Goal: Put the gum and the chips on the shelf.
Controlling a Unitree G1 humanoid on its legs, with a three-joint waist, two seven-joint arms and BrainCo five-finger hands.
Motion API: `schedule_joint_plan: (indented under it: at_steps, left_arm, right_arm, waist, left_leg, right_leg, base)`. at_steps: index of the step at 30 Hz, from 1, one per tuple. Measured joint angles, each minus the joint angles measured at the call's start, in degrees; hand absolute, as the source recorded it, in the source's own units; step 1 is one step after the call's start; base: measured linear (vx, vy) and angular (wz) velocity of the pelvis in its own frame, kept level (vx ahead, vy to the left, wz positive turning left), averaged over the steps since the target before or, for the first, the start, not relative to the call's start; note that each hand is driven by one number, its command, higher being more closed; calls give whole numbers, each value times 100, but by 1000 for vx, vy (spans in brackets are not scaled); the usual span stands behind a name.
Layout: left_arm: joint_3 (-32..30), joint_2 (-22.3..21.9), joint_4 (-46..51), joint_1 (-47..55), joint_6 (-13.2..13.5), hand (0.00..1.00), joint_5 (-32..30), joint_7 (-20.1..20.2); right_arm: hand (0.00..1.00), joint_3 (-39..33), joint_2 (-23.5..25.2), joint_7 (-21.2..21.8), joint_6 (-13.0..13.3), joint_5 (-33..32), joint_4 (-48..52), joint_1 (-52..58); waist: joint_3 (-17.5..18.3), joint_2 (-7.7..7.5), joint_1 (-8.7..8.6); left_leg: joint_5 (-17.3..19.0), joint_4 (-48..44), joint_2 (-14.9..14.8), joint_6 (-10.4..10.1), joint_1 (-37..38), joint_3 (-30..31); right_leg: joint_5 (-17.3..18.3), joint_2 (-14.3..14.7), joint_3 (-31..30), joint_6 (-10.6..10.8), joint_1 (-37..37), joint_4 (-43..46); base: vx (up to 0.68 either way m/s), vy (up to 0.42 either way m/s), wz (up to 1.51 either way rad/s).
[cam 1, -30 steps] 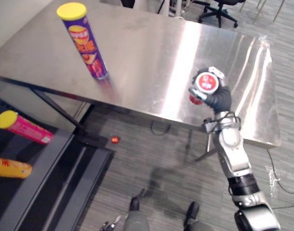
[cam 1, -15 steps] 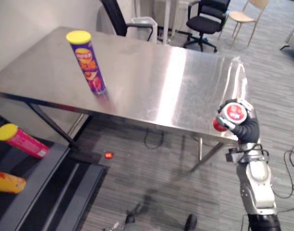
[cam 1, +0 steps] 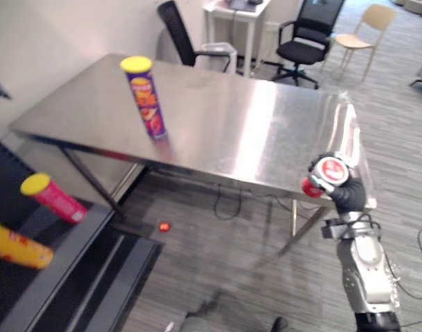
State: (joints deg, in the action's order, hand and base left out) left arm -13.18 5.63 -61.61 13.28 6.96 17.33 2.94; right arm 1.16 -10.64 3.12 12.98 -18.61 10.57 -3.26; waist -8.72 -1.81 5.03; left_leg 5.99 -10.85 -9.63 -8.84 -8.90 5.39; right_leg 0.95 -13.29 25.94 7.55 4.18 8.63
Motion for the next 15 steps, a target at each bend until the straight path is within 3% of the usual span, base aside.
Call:
schedule_joint_plan:
  at_steps: [1, 3, 4, 5, 6, 7, 8, 9, 10, 11, 12, 14, 15]
  left_arm:
    - [7, -26, 26, -10, 9, 0, 0, -5]
    - [27, -72, 86, -20, -4, 0, 1, -19]
    - [9, 4, 28, -75, 0, 0, 34, -27]
    - [-87, -25, -51, -243, -14, 0, 60, -36]
    - [-91, -174, -31, -229, -17, 0, 69, -23]
    - [-96, -238, 35, -174, -20, 0, 72, -30]
    - [-60, -273, 219, -131, 8, 0, 67, -26]
    - [-119, -261, 258, -125, 16, 0, 66, -29]
    - [-231, -249, 209, -171, -26, 0, 64, -45]
    - [-339, -317, 103, -61, -91, 0, 53, -27]
    - [-376, -346, 81, -19, -91, 0, 53, -26]
    - [-575, -476, -23, 53, -106, 0, 40, -24]
    - [-607, -507, -66, 56, -107, 0, 39, -25]
  right_arm:
    - [100, 65, -13, -3, 1, -21, 1, -133]
    - [100, 72, -67, -5, 1, -25, 0, -380]
    - [100, 28, -65, -23, 4, -9, 5, -451]
    - [100, -216, -91, -66, 14, 9, -37, -584]
    - [100, -351, -191, -144, -7, 13, -74, -698]
    - [100, -444, -218, -176, 0, 14, -68, -724]
    - [100, -735, -194, -297, 20, 28, -94, -678]
    - [100, -781, -171, -320, 15, 53, -94, -708]
    - [100, -776, -114, -329, 12, 69, -91, -764]
    - [100, -784, -32, -346, 19, 73, -17, -697]
    - [100, -816, -19, -353, 23, 74, -12, -638]
    - [100, -1030, -10, -391, 10, 77, -12, -423]
    - [100, -1096, -4, -391, 4, 80, -13, -376]
  waist:
    - [-16, 62, 8]
    - [-110, 233, 112]
    - [-92, 152, 132]
    - [-128, 124, 90]
    - [-176, 256, 153]
    - [-192, 400, 129]
    - [-181, 417, 21]
    - [-188, 376, 26]
    - [-188, 370, 72]
    - [-208, 299, 1]
    - [-191, 325, -30]
    - [-79, 496, -48]
    - [-44, 553, -52]
  left_leg:
    - [-246, 318, -6, 20, -120, 277]
    - [-365, 1025, -253, 380, -185, 219]
    - [61, 1463, -367, 1400, -225, -390]
    - [-213, 913, -370, 1441, -596, -1184]
    - [-1136, 170, -334, 1749, -692, -1755]
    - [-1504, 170, -332, 1691, -718, -2089]
    - [-2754, 981, -95, 1472, -689, -2160]
    - [-2711, 1009, -52, 1551, -660, -2236]
    - [-1947, 417, -176, 1479, -702, -2621]
    - [-1119, -388, -216, 1343, -546, -3124]
    - [-960, -476, -210, 1208, -429, -3212]
    - [-616, -57, -200, 736, 129, -3272]
    - [-599, 191, -201, 688, 255, -3269]
  right_leg:
    - [68, -5, 321, -80, 109, 105]
    - [197, 164, 704, -304, 185, 129]
    - [118, 366, 926, -486, 125, -266]
    - [27, 219, 1470, -479, 52, -437]
    - [118, 152, 1699, -509, 71, -186]
    - [208, 120, 1849, -513, 34, -29]
    - [368, 40, 2240, -645, -67, -106]
    - [308, 32, 2404, -599, -156, -328]
    - [272, 20, 2657, -631, -149, -353]
    - [267, -47, 2940, -676, -146, -324]
    - [258, -57, 3041, -689, -152, -326]
    - [224, 13, 3412, -710, -144, -319]
    - [215, 42, 3539, -708, -136, -312]
  base:
    - [-126, -167, 125]
    - [-109, -218, 135]
    - [-80, -250, 186]
    - [-53, -211, 205]
    - [-40, -112, 168]
    - [-97, -53, 201]
    - [-130, -46, 192]
    - [-165, -72, 176]
    - [-103, -110, 112]
    - [-91, -122, 98]
    - [-93, -60, 108]
    - [-119, 70, 89]
    - [-141, 180, 94]
